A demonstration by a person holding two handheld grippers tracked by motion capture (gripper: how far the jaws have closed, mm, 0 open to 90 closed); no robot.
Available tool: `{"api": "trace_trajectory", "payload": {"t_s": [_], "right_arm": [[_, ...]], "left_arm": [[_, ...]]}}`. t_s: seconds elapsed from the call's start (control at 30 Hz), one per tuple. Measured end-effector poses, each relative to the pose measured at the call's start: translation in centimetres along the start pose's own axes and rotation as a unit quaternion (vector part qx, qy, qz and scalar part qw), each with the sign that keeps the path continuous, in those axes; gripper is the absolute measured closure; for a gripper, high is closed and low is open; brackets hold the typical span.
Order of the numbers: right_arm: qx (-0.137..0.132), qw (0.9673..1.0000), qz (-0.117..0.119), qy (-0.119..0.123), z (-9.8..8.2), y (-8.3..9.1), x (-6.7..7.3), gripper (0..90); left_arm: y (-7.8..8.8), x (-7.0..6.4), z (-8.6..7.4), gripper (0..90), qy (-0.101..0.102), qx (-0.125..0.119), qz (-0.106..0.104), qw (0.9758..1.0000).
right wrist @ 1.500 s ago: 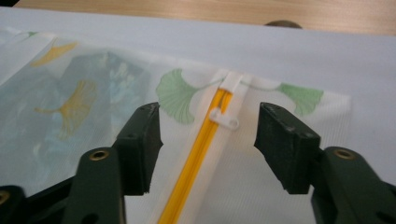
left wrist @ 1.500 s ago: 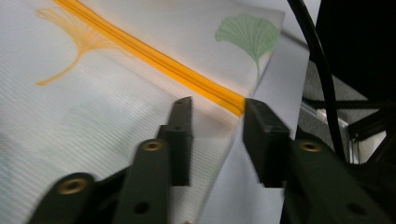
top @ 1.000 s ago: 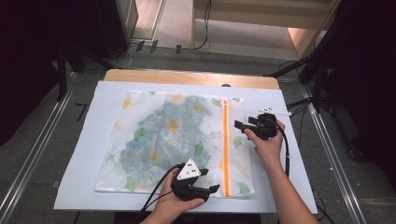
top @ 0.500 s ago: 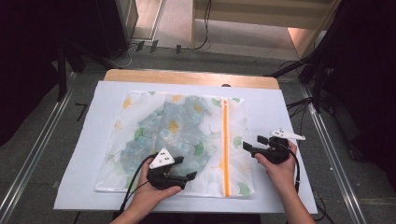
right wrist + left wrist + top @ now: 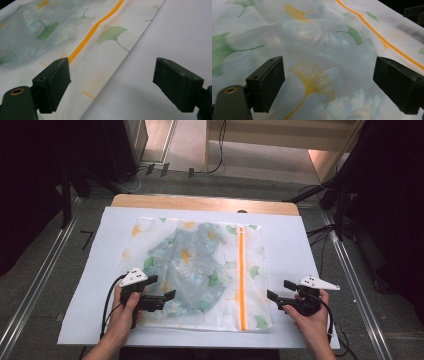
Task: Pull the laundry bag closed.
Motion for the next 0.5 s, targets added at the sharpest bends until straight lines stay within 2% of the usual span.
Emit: {"api": "trace_trajectory", "payload": {"t_s": [0.07,0.27,0.37,0.5], "right_arm": [[0.005,1.0000,-0.002,0.006,-0.6,0.3,0.0,14.1],[0.005,1.0000,-0.005,-0.005,-2.0,1.6,-0.1,14.1],[0.003,0.9999,-0.005,-0.011,-2.7,2.2,-0.3,14.1],[0.004,0.9998,-0.011,-0.014,-3.6,3.1,-0.5,14.1]], "left_arm": [[0.8,1.2,-0.6,10.8,0.004,0.003,0.009,0.9999],[2.9,3.9,-2.0,11.0,0.022,-0.001,0.034,0.9992],[3.9,5.1,-3.1,11.0,0.033,0.000,0.042,0.9986],[4.9,6.0,-4.1,11.2,0.045,0.003,0.045,0.9980]]}}
Point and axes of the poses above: each handheld gripper's, and its own axes: y roughly backward along the jaws, z roughly out of its top, x roughly to its left, the point moved 5 cm from there along -y, roughly forward along the jaws, and after that the axes turned 11 degrees about x, right-handed, at the moved point
